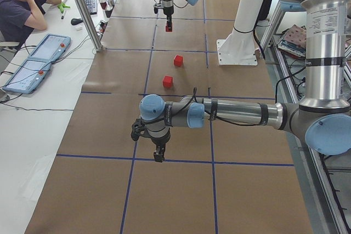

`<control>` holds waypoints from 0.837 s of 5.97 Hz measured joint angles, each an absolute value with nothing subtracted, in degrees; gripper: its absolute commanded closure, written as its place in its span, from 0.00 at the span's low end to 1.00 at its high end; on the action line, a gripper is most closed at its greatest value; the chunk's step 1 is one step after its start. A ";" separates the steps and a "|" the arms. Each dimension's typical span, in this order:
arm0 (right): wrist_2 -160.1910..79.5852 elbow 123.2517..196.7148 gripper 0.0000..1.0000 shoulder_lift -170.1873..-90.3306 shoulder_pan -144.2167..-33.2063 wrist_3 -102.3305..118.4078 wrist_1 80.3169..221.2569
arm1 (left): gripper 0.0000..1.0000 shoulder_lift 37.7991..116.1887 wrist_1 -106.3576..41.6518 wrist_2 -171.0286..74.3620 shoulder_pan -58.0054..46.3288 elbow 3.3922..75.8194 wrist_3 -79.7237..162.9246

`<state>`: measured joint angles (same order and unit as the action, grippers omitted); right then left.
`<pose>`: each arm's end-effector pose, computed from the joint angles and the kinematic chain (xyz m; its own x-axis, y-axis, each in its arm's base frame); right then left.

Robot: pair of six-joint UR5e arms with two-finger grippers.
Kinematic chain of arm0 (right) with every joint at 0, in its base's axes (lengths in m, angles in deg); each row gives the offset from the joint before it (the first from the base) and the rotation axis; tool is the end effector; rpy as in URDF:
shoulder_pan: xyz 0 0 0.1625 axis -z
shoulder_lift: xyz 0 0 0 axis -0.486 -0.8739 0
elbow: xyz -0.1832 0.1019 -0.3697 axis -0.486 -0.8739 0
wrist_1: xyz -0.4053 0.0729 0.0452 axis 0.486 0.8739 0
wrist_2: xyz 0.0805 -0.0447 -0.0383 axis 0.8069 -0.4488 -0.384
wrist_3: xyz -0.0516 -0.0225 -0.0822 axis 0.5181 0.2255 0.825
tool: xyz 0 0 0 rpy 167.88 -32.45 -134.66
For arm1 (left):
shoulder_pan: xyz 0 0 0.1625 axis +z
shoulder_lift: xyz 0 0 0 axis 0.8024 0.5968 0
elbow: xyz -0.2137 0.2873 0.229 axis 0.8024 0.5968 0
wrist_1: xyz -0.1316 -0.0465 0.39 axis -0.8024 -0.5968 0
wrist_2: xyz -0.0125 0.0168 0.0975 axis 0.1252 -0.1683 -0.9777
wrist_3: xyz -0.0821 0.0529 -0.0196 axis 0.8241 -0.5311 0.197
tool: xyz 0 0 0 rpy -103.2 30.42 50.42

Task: Form red blocks into L shape at center
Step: 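Carry the red cube with the right gripper toward the table center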

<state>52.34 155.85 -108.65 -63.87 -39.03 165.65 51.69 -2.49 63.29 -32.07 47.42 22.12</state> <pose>-0.5360 -0.4820 0.2313 0.7011 -0.0014 0.7130 0.0240 0.9995 -0.0216 -0.0293 -0.4522 0.6380 0.7186 0.1345 -0.6823 -0.1396 0.9890 0.0479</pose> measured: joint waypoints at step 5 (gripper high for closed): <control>47.66 146.52 0.53 -99.43 -56.84 -48.47 164.71 | 0.00 51.69 -2.56 63.29 -31.89 47.31 22.12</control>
<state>47.66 146.52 -99.43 -56.84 -48.47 164.71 51.69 -2.56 63.29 -31.89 47.31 22.12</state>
